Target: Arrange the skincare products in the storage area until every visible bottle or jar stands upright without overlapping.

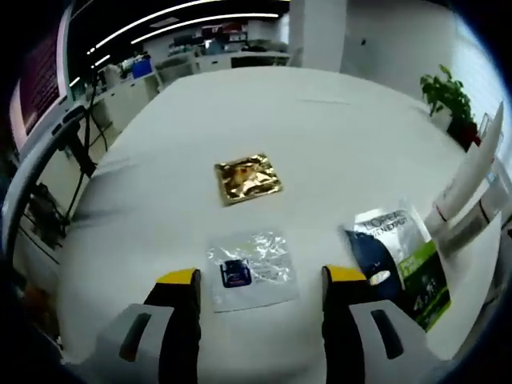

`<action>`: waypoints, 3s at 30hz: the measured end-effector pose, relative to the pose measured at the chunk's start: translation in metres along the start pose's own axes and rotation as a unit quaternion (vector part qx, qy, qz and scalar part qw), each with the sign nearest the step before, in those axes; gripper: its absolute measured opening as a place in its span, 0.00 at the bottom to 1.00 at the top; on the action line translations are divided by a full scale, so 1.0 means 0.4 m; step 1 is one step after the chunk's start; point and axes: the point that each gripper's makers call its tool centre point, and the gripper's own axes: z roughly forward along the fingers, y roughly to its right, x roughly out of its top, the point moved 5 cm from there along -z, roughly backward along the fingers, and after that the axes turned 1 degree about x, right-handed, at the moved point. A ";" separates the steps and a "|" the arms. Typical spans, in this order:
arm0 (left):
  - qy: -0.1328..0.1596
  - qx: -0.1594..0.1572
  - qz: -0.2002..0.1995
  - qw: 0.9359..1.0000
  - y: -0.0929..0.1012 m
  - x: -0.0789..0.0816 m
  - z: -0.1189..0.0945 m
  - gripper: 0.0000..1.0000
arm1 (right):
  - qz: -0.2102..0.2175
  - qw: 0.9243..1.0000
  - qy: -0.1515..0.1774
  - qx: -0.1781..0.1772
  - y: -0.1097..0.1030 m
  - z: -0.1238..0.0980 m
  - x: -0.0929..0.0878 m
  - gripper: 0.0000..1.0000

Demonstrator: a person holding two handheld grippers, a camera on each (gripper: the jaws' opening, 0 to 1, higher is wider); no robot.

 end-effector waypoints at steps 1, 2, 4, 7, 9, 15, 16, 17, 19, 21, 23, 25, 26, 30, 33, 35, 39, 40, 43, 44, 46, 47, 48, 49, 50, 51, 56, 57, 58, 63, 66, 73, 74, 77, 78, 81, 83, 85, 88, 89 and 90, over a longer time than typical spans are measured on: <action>0.000 -0.001 0.001 1.000 0.000 0.000 -0.001 0.46 | 0.000 1.000 0.000 0.000 0.000 0.000 0.000 0.99; 0.001 -0.002 0.005 1.000 -0.001 0.001 -0.001 0.44 | -0.001 1.000 0.000 0.000 0.000 0.000 0.000 0.99; 0.000 -0.004 0.007 1.000 -0.002 0.001 -0.001 0.38 | -0.001 1.000 -0.001 0.000 0.000 0.001 0.000 0.99; 0.000 -0.004 0.009 1.000 0.001 0.001 -0.002 0.38 | -0.003 1.000 -0.002 0.000 0.000 0.002 -0.001 0.99; 0.001 -0.004 0.008 1.000 0.000 0.000 0.000 0.38 | -0.004 1.000 -0.003 0.001 0.000 0.002 -0.001 0.99; 0.008 -0.011 0.002 1.000 0.009 0.000 -0.010 0.37 | -0.004 1.000 -0.002 0.001 -0.001 0.003 0.001 0.99; 0.010 -0.010 0.004 1.000 0.010 0.001 -0.012 0.37 | -0.005 1.000 -0.002 0.001 -0.001 0.003 0.000 0.99; 0.010 -0.011 0.004 1.000 0.009 0.001 -0.013 0.37 | -0.005 1.000 -0.002 0.002 -0.001 0.003 0.000 0.99; 0.013 -0.013 0.002 1.000 0.008 0.003 -0.018 0.37 | -0.005 1.000 -0.001 0.002 -0.002 0.003 0.001 0.99; 0.022 -0.015 0.001 1.000 0.011 0.009 -0.041 0.37 | -0.006 1.000 0.000 0.002 -0.003 0.003 0.002 0.99; 0.034 -0.019 0.001 0.999 0.013 0.013 -0.056 0.37 | -0.008 1.000 0.000 0.003 -0.004 0.003 0.003 0.99; 0.040 -0.020 0.007 0.999 0.015 0.016 -0.058 0.37 | -0.009 1.000 0.000 0.005 -0.005 0.003 0.003 0.99; 0.044 -0.021 0.014 0.999 0.017 0.016 -0.061 0.37 | -0.010 1.000 0.000 0.005 -0.006 0.003 0.003 0.99; 0.057 -0.026 0.018 0.998 0.023 0.019 -0.088 0.37 | -0.013 1.000 0.002 0.006 -0.009 0.003 0.005 0.99; 0.071 -0.032 0.026 0.997 0.030 0.027 -0.110 0.37 | -0.015 1.000 0.004 0.007 -0.011 0.003 0.006 0.99; 0.078 -0.035 0.036 0.996 0.039 0.030 -0.121 0.37 | -0.015 1.000 0.006 0.009 -0.012 0.003 0.007 0.99; 0.088 -0.040 0.049 0.994 0.052 0.028 -0.145 0.37 | -0.019 1.000 0.012 0.014 -0.016 0.003 0.011 0.99; 0.090 -0.041 0.052 0.994 0.055 0.029 -0.151 0.37 | -0.020 1.000 0.014 0.016 -0.020 0.002 0.013 0.99; 0.105 -0.050 0.062 0.991 0.068 0.039 -0.184 0.37 | -0.023 0.999 0.017 0.020 -0.025 0.001 0.017 0.97; 0.108 -0.050 0.066 0.991 0.072 0.042 -0.192 0.37 | -0.023 0.999 0.019 0.022 -0.026 0.001 0.018 0.97; 0.119 -0.053 0.077 0.989 0.086 0.051 -0.214 0.37 | -0.023 0.999 0.022 0.025 -0.030 -0.001 0.021 0.96; 0.122 -0.054 0.080 0.988 0.092 0.054 -0.222 0.37 | -0.023 0.999 0.026 0.029 -0.035 -0.002 0.025 0.96; 0.127 -0.056 0.087 0.987 0.099 0.060 -0.235 0.37 | -0.021 0.999 0.033 0.034 -0.038 -0.002 0.030 0.96; 0.131 -0.056 0.089 0.986 0.103 0.064 -0.244 0.37 | -0.019 0.998 0.037 0.038 -0.040 -0.002 0.032 0.96; 0.138 -0.058 0.095 0.984 0.103 0.066 -0.249 0.37 | -0.018 0.998 0.038 0.042 -0.040 -0.001 0.032 0.95; 0.141 -0.060 0.099 0.983 0.106 0.068 -0.255 0.37 | -0.017 0.998 0.040 0.046 -0.041 -0.001 0.033 0.95; 0.157 -0.066 0.118 0.978 0.124 0.075 -0.298 0.37 | 0.005 0.994 0.072 0.077 -0.056 -0.014 0.057 0.75; 0.160 -0.067 0.123 0.977 0.129 0.075 -0.309 0.37 | 0.008 0.994 0.075 0.080 -0.057 -0.015 0.060 0.73; 0.161 -0.069 0.124 0.977 0.130 0.074 -0.315 0.37 | 0.011 0.993 0.078 0.084 -0.060 -0.015 0.064 0.72; 0.175 -0.082 0.145 0.970 0.145 0.073 -0.354 0.37 | 0.037 0.987 0.108 0.110 -0.087 -0.003 0.098 0.65; 0.190 -0.099 0.165 0.963 0.167 0.079 -0.393 0.37 | 0.053 0.981 0.130 0.131 -0.107 0.006 0.131 0.63; 0.212 -0.124 0.190 0.951 0.220 0.085 -0.476 0.37 | 0.131 0.959 0.180 0.176 -0.120 0.028 0.192 0.45; 0.214 -0.125 0.193 0.949 0.223 0.086 -0.482 0.37 | 0.139 0.957 0.180 0.179 -0.121 0.033 0.195 0.44; 0.219 -0.134 0.193 0.947 0.228 0.088 -0.503 0.37 | 0.150 0.956 0.172 0.187 -0.126 0.054 0.197 0.40; 0.221 -0.134 0.194 0.946 0.231 0.088 -0.510 0.37 | 0.150 0.955 0.169 0.190 -0.131 0.060 0.198 0.38; 0.225 -0.137 0.199 0.944 0.246 0.084 -0.537 0.37 | 0.162 0.951 0.160 0.210 -0.150 0.080 0.202 0.33; 0.227 -0.137 0.203 0.943 0.254 0.081 -0.550 0.37 | 0.172 0.948 0.159 0.215 -0.159 0.092 0.207 0.32; 0.227 -0.138 0.202 0.943 0.261 0.080 -0.561 0.37 | 0.183 0.943 0.161 0.225 -0.166 0.102 0.214 0.28; 0.231 -0.139 0.207 0.940 0.272 0.078 -0.574 0.37 | 0.195 0.938 0.164 0.237 -0.177 0.113 0.223 0.26; 0.233 -0.139 0.211 0.939 0.278 0.078 -0.582 0.37 | 0.195 0.937 0.164 0.241 -0.182 0.117 0.225 0.26; 0.236 -0.140 0.213 0.938 0.282 0.078 -0.586 0.38 | 0.194 0.936 0.164 0.243 -0.185 0.120 0.225 0.26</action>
